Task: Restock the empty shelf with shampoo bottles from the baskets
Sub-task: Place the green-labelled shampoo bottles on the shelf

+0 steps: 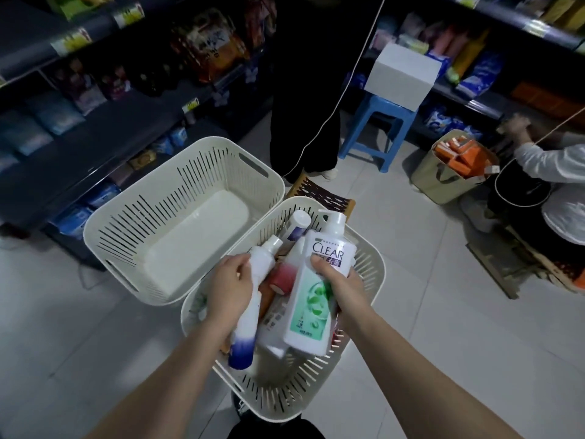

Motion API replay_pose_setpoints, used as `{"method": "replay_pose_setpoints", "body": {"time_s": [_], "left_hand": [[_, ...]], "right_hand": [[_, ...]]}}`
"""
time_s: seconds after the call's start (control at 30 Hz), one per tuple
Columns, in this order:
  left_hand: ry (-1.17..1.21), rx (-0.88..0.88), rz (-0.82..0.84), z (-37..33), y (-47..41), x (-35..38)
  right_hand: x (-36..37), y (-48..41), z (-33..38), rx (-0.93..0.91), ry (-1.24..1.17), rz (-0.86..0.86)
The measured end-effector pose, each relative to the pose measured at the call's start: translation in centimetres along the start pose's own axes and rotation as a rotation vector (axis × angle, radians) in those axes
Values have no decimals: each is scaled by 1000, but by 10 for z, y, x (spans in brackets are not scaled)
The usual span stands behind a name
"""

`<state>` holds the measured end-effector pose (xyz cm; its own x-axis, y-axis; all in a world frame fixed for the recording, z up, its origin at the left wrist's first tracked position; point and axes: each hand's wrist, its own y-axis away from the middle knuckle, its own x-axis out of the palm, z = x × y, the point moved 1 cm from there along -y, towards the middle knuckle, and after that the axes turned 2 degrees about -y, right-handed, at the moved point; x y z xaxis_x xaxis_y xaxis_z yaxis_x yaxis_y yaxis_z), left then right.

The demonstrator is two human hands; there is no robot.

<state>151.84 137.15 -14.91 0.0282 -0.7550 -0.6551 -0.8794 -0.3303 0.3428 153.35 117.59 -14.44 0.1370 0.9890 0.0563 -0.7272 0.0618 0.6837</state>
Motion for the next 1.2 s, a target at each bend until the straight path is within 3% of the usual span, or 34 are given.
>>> {"method": "replay_pose_setpoints", "body": {"time_s": [0.07, 0.2, 0.37, 0.57, 0.8, 0.87, 1.0, 1.2], "left_hand": [[-229, -3, 38, 21, -6, 7], [-259, -245, 116, 48, -8, 27], [-511, -131, 46, 43, -12, 35], [-274, -231, 82, 52, -8, 39], [-514, -206, 52, 59, -10, 28], [-357, -325, 115, 68, -5, 34], [174, -478, 171, 74, -7, 42], [768, -669, 474, 80, -7, 28]], "right_hand": [[-3, 4, 0, -9, 35, 11], [-2, 10, 0, -23, 7, 40], [-7, 3, -4, -8, 4, 11], [-1, -1, -11, 35, 29, 14], [7, -7, -15, 59, 92, 7], [9, -8, -16, 59, 99, 15], [9, -9, -16, 61, 123, 19], [10, -8, -19, 71, 157, 21]]}}
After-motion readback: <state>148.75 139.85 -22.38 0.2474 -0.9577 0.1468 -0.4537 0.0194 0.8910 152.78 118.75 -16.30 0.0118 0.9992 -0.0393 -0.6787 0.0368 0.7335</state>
